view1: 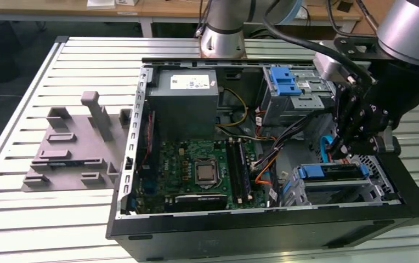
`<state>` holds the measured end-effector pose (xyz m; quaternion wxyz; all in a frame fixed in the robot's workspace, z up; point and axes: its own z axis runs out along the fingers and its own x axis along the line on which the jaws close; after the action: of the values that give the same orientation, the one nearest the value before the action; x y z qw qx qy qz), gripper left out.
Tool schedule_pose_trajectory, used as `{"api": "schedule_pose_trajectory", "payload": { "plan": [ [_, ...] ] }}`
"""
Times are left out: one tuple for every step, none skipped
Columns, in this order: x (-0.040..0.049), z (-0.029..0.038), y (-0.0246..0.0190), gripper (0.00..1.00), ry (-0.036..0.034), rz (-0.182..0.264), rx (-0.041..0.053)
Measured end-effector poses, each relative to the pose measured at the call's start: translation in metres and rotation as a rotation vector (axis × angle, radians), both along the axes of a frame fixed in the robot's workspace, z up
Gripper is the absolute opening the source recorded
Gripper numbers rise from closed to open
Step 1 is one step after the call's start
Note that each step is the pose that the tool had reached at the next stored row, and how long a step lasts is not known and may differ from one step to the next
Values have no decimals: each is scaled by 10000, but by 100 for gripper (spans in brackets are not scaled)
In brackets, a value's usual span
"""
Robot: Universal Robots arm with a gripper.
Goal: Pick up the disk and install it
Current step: 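Insert the second disk wire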
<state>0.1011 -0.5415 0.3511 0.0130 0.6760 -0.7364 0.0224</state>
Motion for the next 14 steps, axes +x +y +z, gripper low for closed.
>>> {"api": "schedule_pose_trajectory", "payload": {
  "plan": [
    [0,-6,-8,16,0,0,1],
    [0,-11,-15,16,0,0,2],
    [0,-16,-19,16,0,0,4],
    [0,-20,-24,16,0,0,7],
    [0,-24,-30,16,0,0,13],
    [0,-29,-36,16,1,0,27],
    [0,-34,-44,16,0,0,48],
    [0,-40,-50,16,0,0,73],
    [0,-46,-57,16,0,0,100],
    [0,-52,-65,16,0,0,126],
    [1,-58,-73,16,0,0,151],
    [1,-64,-80,16,0,0,174],
    [1,-69,-85,16,0,0,189],
    [1,-70,-87,16,0,0,191]
  ]
}}
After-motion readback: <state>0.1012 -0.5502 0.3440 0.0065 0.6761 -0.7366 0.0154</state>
